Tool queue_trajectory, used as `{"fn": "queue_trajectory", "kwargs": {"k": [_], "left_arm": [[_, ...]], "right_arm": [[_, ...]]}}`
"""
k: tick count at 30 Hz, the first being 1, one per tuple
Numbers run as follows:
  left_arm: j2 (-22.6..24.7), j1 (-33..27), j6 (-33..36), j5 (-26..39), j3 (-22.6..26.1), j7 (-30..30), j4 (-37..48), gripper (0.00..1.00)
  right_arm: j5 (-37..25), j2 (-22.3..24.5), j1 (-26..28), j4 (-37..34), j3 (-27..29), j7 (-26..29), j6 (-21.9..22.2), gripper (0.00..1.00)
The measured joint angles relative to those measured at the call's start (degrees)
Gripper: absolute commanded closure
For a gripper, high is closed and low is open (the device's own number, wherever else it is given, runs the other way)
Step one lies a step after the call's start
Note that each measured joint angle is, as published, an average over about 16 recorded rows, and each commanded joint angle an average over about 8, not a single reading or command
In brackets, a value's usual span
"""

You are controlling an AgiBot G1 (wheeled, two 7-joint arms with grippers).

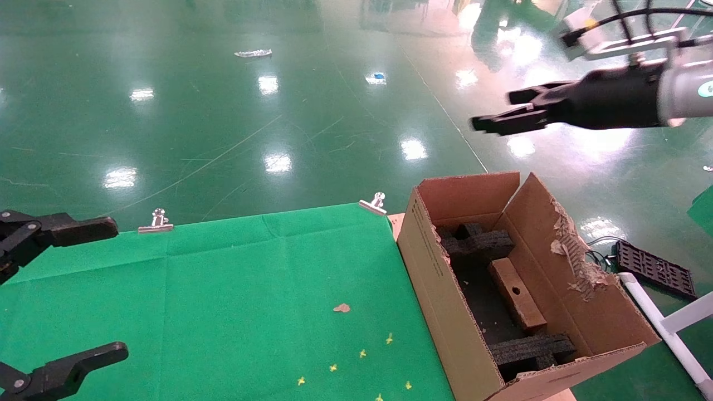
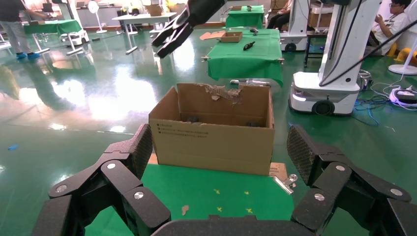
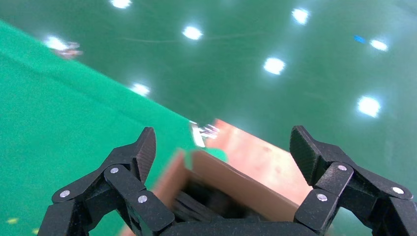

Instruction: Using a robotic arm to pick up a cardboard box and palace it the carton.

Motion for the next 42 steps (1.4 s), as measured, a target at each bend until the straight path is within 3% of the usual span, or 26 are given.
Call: {"fn": "queue_trajectory", "kwargs": {"k": [42], "left_arm": [[0.0,0.0,0.0,-0.1,0.1,0.1,0.0,0.00]], "right_arm": [[17.4,-0.6,-45.2,38.5,43.2,-10.0,-11.0,0.00]]}}
